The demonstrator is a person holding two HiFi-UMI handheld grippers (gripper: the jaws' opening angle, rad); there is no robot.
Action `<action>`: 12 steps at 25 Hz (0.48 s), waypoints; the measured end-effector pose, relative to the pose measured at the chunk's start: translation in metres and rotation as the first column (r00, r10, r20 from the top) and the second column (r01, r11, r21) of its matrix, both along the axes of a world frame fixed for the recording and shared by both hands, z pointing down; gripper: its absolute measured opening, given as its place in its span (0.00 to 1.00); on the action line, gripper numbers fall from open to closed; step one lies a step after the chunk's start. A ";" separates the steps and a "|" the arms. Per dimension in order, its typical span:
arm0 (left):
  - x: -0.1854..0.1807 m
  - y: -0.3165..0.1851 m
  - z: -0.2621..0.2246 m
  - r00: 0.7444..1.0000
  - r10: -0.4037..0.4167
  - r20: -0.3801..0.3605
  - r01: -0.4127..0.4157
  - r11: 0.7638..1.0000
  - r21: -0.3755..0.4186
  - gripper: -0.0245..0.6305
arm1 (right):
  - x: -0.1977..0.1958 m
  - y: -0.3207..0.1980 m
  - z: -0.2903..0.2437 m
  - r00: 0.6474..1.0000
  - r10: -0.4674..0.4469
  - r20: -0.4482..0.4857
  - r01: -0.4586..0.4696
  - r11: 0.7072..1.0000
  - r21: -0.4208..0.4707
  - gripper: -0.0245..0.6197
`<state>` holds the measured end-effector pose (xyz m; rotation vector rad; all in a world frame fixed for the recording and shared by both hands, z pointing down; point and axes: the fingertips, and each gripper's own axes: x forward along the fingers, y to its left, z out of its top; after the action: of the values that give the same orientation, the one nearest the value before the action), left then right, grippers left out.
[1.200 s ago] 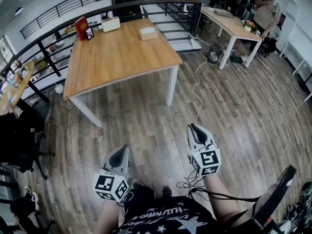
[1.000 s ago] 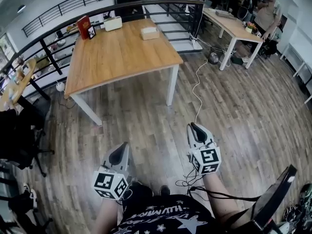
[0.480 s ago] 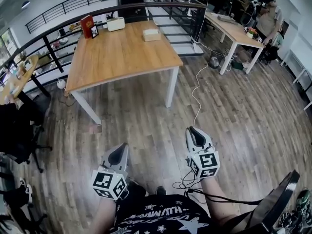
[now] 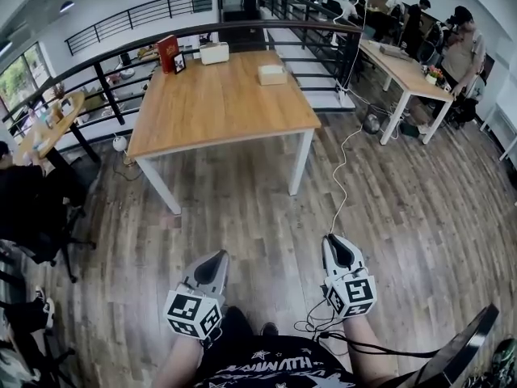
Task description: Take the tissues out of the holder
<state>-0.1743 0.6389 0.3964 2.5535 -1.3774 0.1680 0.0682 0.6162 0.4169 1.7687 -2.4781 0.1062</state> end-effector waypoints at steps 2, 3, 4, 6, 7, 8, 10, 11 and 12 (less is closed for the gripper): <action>0.005 -0.001 0.001 1.000 0.000 -0.005 0.000 1.000 0.002 0.06 | 0.007 0.002 0.002 1.000 0.003 0.003 -0.003 1.000 -0.002 0.11; 0.008 -0.001 0.001 1.000 0.001 -0.006 -0.001 1.000 0.004 0.06 | 0.011 0.002 0.003 1.000 0.006 0.004 -0.006 1.000 -0.004 0.11; 0.011 -0.002 0.001 1.000 0.003 -0.005 -0.003 1.000 0.006 0.06 | 0.016 0.002 0.004 1.000 0.010 0.003 -0.010 1.000 -0.006 0.11; 0.016 -0.008 0.002 1.000 0.009 0.003 -0.009 1.000 0.009 0.06 | 0.026 -0.001 0.006 1.000 0.022 0.004 -0.022 1.000 -0.009 0.11; 0.017 -0.012 0.002 1.000 0.010 0.006 -0.010 1.000 0.010 0.06 | 0.029 -0.004 0.006 1.000 0.027 0.006 -0.027 1.000 -0.010 0.11; 0.018 -0.016 0.002 1.000 0.010 0.007 -0.010 1.000 0.011 0.06 | 0.031 -0.006 0.005 1.000 0.030 0.008 -0.030 0.999 -0.010 0.11; 0.019 -0.027 -0.001 1.000 0.010 0.006 -0.010 1.000 0.016 0.06 | 0.034 -0.013 0.003 1.000 0.027 0.008 -0.027 1.000 -0.010 0.11; 0.020 -0.032 -0.002 1.000 0.012 0.005 -0.012 1.000 0.018 0.06 | 0.035 -0.017 0.003 1.000 0.023 0.008 -0.023 1.000 -0.011 0.11; 0.022 -0.038 -0.002 1.000 0.017 0.006 -0.017 1.000 0.020 0.06 | 0.036 -0.021 0.002 1.000 0.019 0.010 -0.019 1.000 -0.014 0.11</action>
<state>-0.1525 0.6007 0.3939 2.5832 -1.3663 0.1653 0.1046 0.5952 0.4191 1.7911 -2.4614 0.1332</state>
